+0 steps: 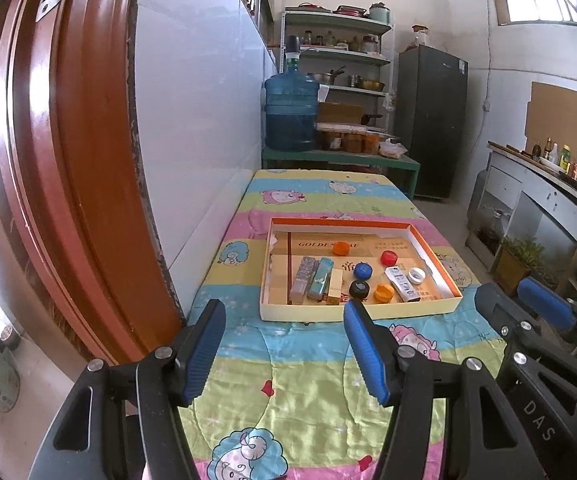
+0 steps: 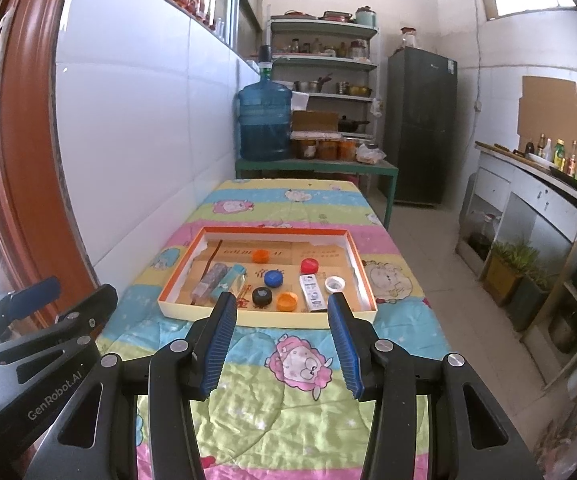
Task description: Organize rigid objects
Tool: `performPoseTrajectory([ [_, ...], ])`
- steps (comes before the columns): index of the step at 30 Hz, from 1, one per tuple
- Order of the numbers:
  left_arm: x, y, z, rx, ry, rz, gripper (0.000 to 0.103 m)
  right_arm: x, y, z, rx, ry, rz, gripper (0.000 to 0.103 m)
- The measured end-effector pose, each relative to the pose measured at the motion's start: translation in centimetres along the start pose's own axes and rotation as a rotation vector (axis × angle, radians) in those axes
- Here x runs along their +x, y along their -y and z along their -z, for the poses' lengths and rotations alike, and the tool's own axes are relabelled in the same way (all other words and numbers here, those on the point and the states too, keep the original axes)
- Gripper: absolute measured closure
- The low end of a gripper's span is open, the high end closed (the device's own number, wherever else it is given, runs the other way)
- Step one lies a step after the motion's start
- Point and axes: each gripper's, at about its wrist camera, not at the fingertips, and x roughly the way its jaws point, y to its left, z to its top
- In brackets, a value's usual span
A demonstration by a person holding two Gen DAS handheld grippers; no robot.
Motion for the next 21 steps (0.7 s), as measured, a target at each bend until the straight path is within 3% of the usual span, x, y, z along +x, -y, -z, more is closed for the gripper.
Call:
performPoseTrajectory([
  [21, 0.38, 0.0, -0.24, 0.008, -0.003, 0.004, 0.042, 0.4, 0.15, 0.08, 0.006, -0.006, -0.008, 0.054],
])
